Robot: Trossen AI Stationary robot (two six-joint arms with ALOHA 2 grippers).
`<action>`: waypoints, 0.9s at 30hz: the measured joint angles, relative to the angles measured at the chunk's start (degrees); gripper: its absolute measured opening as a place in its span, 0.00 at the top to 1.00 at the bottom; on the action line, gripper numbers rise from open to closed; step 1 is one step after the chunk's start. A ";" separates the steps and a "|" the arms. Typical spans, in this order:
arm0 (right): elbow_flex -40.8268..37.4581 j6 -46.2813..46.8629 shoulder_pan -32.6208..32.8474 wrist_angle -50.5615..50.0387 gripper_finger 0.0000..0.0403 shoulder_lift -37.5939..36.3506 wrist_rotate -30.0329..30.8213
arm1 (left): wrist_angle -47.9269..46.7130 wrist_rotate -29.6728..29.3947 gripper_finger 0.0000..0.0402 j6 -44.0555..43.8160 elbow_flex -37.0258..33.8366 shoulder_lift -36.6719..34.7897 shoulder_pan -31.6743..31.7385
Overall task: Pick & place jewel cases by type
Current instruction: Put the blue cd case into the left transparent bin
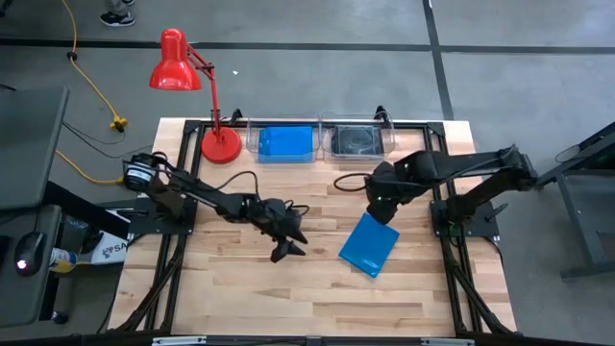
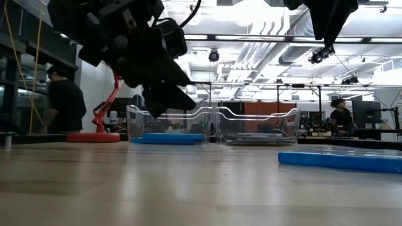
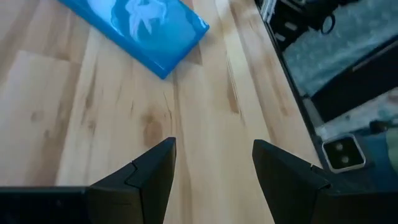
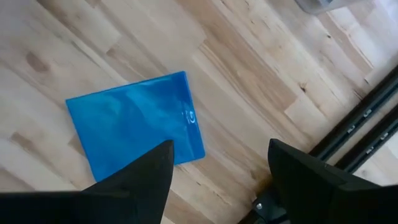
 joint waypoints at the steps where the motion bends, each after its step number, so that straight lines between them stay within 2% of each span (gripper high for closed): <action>1: 0.00 0.77 0.42 -0.10 0.40 0.38 0.55 | 1.18 -0.79 0.47 -1.54 -0.02 0.56 -0.36; 5: -2.55 2.39 2.35 0.30 0.40 0.24 1.10 | 7.23 -4.92 0.47 -8.88 0.15 3.32 -1.81; 8: -9.40 4.04 4.34 0.41 0.40 -1.34 -0.42 | 12.59 -8.21 0.47 -12.93 0.26 4.61 -3.07; 11: -18.36 7.28 6.94 1.91 0.40 -4.78 -2.78 | 13.52 -11.77 0.47 -16.41 0.22 4.73 -4.80; 17: -32.87 15.46 12.78 14.15 0.40 -14.81 -6.57 | 12.97 -19.88 0.47 -20.67 2.67 4.73 -9.35; 21: -39.82 20.96 15.72 23.97 0.40 -21.50 -6.27 | 6.55 -25.13 0.47 -24.04 6.04 5.51 -11.42; 27: -50.41 24.93 17.52 35.20 0.40 -27.93 -7.39 | 2.54 -27.36 0.47 -27.54 14.11 11.39 -12.61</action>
